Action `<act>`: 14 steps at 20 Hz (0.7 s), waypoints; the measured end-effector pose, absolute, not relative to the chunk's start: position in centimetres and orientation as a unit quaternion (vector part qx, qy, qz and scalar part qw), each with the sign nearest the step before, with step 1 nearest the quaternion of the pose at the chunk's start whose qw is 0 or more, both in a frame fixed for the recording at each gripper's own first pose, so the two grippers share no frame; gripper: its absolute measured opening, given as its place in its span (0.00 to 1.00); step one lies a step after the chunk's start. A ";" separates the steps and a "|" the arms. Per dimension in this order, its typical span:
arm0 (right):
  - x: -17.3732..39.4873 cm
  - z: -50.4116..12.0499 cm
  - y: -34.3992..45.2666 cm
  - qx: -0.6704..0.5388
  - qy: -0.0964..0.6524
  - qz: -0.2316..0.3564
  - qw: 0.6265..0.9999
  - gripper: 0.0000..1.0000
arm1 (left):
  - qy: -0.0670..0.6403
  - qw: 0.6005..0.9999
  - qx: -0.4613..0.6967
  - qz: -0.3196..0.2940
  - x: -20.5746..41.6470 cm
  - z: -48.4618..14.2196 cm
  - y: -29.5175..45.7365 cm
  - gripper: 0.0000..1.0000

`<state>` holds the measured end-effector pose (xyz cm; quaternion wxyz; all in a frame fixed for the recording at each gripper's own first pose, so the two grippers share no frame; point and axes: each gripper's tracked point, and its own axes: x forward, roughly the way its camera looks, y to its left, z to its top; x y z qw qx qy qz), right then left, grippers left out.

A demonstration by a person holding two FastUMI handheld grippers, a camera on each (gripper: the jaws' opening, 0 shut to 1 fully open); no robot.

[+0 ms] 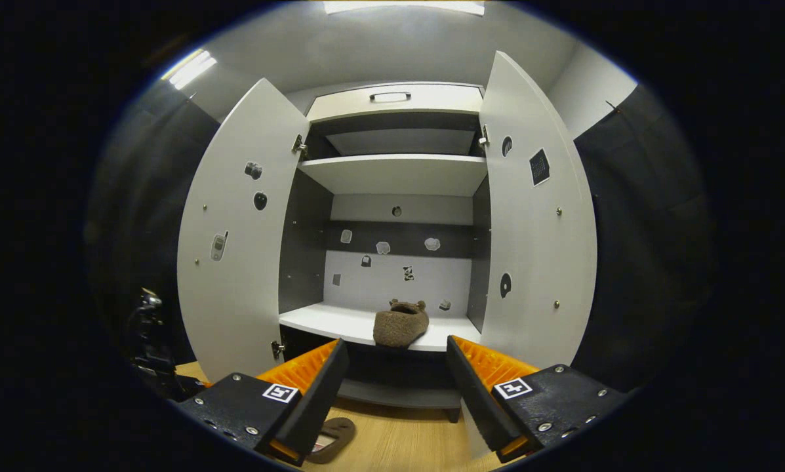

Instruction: Grab one shoe with the right hand and put it into the shoe cabinet, grab the other shoe with the left hand and put it into the shoe cabinet; then close the right door with the right hand and the left door with the left hand.

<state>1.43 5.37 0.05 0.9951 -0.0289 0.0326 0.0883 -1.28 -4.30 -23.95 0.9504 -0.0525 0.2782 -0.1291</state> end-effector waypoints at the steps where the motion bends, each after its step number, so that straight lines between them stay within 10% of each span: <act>1: 1.1 -0.3 5.2 -0.029 0.036 0.090 0.995 0.93 | 0.306 0.941 -0.056 -0.136 -1.1 -26.3 -4.7 0.97; 14: 0.5 -3.9 -0.6 -0.020 0.070 0.030 0.997 0.94 | 0.445 0.885 0.010 -0.135 2.7 -44.1 -5.2 0.97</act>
